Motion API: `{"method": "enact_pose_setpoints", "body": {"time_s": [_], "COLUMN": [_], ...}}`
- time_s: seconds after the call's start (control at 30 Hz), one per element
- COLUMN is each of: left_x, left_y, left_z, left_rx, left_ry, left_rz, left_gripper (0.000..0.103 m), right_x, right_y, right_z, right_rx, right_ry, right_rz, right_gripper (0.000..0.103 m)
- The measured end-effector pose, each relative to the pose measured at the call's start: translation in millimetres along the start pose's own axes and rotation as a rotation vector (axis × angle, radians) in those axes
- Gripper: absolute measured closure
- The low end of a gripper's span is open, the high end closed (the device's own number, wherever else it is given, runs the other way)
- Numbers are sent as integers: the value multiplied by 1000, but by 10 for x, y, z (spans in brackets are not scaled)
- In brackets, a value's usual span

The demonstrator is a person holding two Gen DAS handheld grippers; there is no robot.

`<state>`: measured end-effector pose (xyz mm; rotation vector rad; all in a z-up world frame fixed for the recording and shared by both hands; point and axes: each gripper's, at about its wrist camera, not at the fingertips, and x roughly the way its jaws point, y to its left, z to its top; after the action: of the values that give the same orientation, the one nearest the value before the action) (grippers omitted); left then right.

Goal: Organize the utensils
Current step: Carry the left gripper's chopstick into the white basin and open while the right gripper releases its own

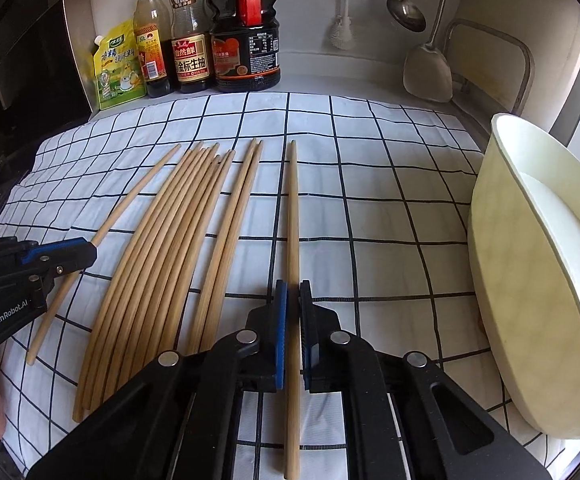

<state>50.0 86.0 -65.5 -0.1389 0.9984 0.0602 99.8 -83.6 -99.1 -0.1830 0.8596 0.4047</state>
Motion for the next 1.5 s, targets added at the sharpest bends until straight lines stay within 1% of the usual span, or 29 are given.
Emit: {"method": "enact_pose_setpoints", "body": {"time_s": [0.1,0.2,0.3,0.4,0.5,0.57,0.7,0.8,0.9,1.07,1.2,1.37,1.43,1.47,1.5], "left_x": [-80,-211,-374,-511,-582,-599,-593,-575,-546,-308,-70,147,212,232,235], "left_y": [46,22,-75,-255,-498,-707,-1194,-1592,-2018,-2616,-2953,-3151,-3159,-3152,-3135], "left_z": [11,57,134,243,403,506,700,831,913,1002,1048,1063,1079,1088,1094], "left_rx": [-30,-33,-18,15,55,84,159,212,278,359,403,430,427,419,412], "left_ry": [-12,-38,-71,-106,-130,-140,-154,-144,-143,-71,-26,8,15,18,16], "left_rz": [-33,-53,-83,-116,-148,-184,-257,-319,-347,-400,-388,-359,-330,-319,-315], "left_gripper": [96,96,96,96,96,96,96,96,96,96,96,95,93,83,68], "right_x": [-69,-201,-411,-649,-877,-1007,-1190,-1275,-1299,-1247,-1182,-1071,-1059,-1074,-1092], "right_y": [-6,0,-39,-138,-365,-604,-1153,-1545,-1891,-2256,-2398,-2477,-2495,-2501,-2503], "right_z": [9,33,85,147,196,195,135,68,-27,-153,-220,-264,-267,-273,-271], "right_rx": [12,26,48,76,124,180,297,382,457,546,579,604,614,619,622], "right_ry": [-16,-50,-98,-151,-198,-216,-238,-243,-238,-214,-188,-155,-149,-155,-161], "right_rz": [20,38,50,49,18,-5,-82,-123,-144,-153,-165,-170,-176,-178,-186], "right_gripper": [97,97,97,97,97,97,97,97,97,97,97,97,97,93,89]}}
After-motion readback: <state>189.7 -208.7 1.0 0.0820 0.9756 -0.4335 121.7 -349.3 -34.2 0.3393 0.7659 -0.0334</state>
